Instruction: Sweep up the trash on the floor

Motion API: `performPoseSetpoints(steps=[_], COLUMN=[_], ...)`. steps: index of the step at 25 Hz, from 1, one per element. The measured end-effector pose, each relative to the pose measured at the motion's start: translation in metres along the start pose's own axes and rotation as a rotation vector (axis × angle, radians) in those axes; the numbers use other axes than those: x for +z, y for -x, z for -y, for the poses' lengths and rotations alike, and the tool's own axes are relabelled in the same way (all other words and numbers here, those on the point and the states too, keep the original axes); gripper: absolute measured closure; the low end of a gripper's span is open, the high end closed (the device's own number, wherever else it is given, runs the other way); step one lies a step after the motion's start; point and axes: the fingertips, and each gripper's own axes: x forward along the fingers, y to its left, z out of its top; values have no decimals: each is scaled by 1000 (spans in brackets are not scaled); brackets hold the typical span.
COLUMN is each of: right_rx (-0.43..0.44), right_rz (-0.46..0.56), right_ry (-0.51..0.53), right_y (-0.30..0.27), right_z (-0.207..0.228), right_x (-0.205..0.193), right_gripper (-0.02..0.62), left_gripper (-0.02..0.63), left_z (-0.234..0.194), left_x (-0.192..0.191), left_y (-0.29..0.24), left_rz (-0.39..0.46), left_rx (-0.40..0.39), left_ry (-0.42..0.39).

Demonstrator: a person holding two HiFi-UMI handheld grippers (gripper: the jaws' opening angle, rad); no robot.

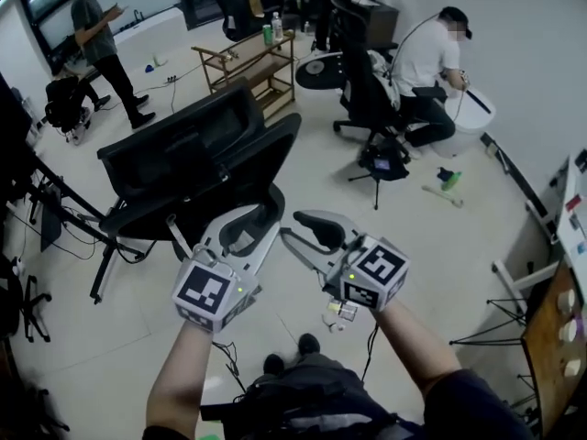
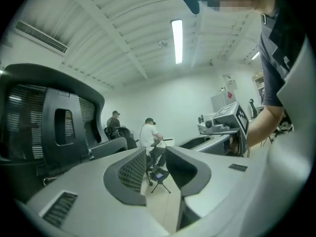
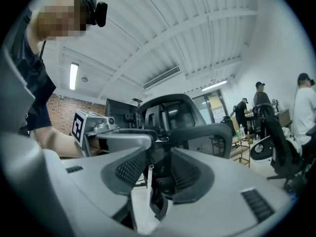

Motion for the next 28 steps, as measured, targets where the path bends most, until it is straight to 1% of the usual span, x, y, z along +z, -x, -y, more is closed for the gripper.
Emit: performPoseSetpoints(steps=[4,8,12,17,18,19,20,21,22,23,24,26,28], right_rx=[-44,-94,-161,-237,-252,-266,-279,-292,-304,-312,-318,-332,-350], right_rz=[-8,-32,-61,-65,-67,-75,-89,-107,-126,-138,-140,-118,-92], right_ry=[23,40,61,66,66,68,73,80,87,91,91,76,39], right_y=[5,12,22,47,53,59,64,70,76,82,88,98,108], right_z=[-18,-40,-66,-100,-103,-107,-110,-114,-119,-123,-127,-133,-135], right_x=[3,1,3,5,4,3,1,-1,-4,-6,-7,-3,1], right_gripper=[426,426,427,430,451,500,547,573,587,589,589,589,589], left_gripper=[488,488,488,488,488,489,529,576,577,606,606,606,606], left_z=[2,16,33,57,62,65,69,73,79,86,94,108,116], left_x=[11,18,21,13,12,13,14,15,16,16,15,15,17], left_y=[15,32,55,78,80,80,81,81,81,81,81,82,84], left_rz=[32,69,117,121,128,138,150,163,170,170,162,138,125], left_rx=[-57,-121,-193,-243,-251,-255,-261,-272,-290,-309,-327,-355,-375], left_ry=[30,-3,40,57,68,80,90,100,107,109,105,84,73])
